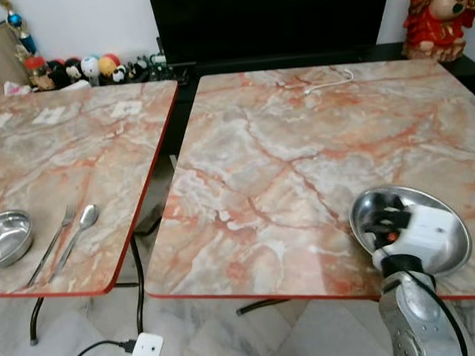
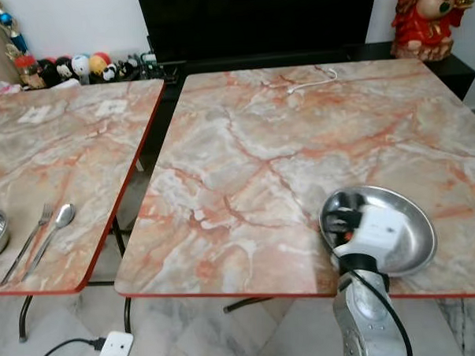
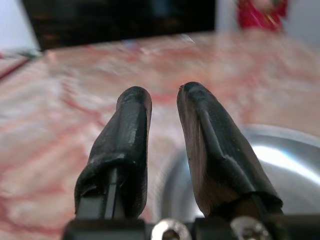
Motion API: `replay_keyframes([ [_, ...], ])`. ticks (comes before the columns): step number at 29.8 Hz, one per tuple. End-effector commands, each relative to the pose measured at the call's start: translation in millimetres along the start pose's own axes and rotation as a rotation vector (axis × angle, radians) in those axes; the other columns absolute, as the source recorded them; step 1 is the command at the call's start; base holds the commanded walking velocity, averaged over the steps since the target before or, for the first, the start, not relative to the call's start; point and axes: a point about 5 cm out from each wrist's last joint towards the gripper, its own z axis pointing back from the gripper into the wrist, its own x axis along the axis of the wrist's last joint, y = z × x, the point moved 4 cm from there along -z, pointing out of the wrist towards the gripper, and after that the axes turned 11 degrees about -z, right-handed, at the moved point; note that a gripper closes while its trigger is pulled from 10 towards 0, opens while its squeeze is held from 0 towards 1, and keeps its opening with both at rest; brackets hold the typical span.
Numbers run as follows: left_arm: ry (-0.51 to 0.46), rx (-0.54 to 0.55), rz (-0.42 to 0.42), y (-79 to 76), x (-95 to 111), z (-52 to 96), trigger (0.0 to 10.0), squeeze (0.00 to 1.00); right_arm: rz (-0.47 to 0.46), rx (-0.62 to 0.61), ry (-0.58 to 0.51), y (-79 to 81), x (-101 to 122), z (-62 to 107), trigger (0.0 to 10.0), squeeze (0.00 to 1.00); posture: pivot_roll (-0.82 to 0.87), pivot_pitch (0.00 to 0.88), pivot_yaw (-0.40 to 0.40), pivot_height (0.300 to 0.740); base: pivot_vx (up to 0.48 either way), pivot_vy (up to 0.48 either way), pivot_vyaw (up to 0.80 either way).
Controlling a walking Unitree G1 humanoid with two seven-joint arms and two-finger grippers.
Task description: Setting the table
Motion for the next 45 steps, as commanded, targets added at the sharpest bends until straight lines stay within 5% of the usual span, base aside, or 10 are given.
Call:
replay_keyframes([
  [1, 0.044, 0.005, 0.024, 0.2, -12.9, 2.1, 10.0, 0.0, -0.009, 0.063, 0.007, 13.7, -2.9, -3.3, 10.0, 0.0, -0.17, 0.028, 0.054, 0.74, 0.0, 0.0, 0.79],
  [20, 0.098, 0.016, 0.03, 17.2, -42.1, 10.8, 10.0, 0.0, -0.093, 0.025, 0.024, 26.7, -19.4, -8.7, 10.0, 0.0, -0.17, 0.0, 0.06, 0.74, 0.0, 0.396, 0.08],
  [36, 0.1, -0.011, 0.032, -7.4, -37.2, 8.4, 10.0, 0.0, -0.117, -0.056, 0.02, 17.1, -20.6, -14.7, 10.0, 0.0, -0.16, 0.0, 0.05, 0.74, 0.0, 0.48, 0.0],
  [45, 0.095, 0.018, 0.048, 14.1, -36.1, 8.4, 10.0, 0.0, -0.116, -0.061, 0.012, 17.5, -18.8, -16.8, 10.0, 0.0, -0.15, 0.0, 0.045, 0.74, 0.0, 0.48, 0.0],
])
